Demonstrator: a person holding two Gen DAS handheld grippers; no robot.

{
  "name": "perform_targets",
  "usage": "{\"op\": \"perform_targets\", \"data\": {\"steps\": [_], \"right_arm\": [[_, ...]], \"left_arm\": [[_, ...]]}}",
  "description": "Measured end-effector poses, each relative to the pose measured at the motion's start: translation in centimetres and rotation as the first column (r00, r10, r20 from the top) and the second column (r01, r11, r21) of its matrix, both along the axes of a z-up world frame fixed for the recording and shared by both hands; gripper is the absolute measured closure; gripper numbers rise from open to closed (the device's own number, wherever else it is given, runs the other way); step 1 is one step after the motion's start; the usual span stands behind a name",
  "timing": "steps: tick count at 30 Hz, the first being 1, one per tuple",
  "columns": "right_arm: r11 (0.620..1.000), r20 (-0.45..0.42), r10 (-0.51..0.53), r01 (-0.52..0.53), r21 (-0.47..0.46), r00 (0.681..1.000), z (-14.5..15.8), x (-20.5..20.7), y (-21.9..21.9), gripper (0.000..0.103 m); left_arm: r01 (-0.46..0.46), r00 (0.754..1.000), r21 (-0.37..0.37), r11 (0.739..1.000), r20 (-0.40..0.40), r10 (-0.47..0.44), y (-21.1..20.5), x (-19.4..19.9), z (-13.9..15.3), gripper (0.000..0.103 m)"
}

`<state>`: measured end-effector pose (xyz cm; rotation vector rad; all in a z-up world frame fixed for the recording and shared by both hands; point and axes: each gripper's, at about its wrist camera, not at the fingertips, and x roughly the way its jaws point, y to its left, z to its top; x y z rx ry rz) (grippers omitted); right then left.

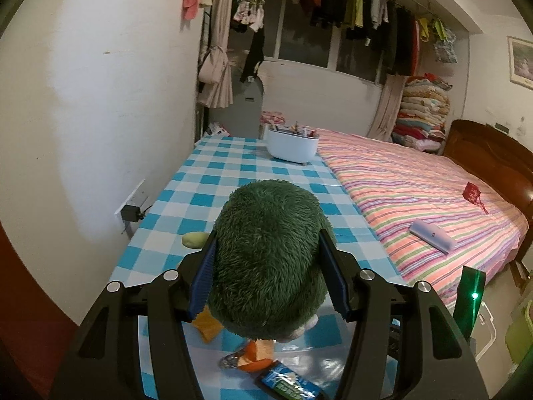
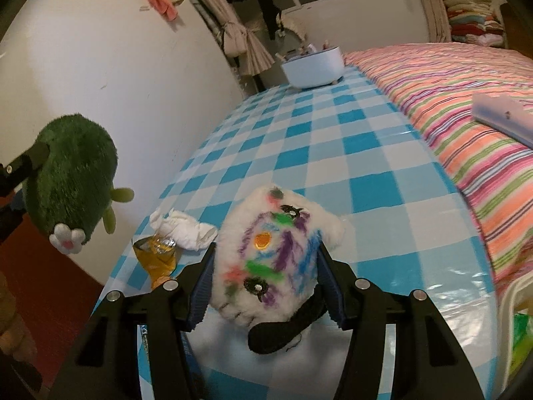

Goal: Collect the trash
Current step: 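Lift and carry both plush toys toward the white bin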

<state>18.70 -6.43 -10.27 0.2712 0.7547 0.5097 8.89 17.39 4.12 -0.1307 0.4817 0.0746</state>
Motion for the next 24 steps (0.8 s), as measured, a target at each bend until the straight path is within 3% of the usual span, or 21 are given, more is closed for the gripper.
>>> {"op": "perform_targets", "data": {"steps": [24], "right_arm": [[0.989,0.089,-0.146,0.148,-0.014,0.985,1.8,-2.3,-8.8,0.049]], "left_arm": [[0.187,0.982,0.050,0.981,-0.022,-0.186,-9.9,2.1,-1.3,0.046]]}}
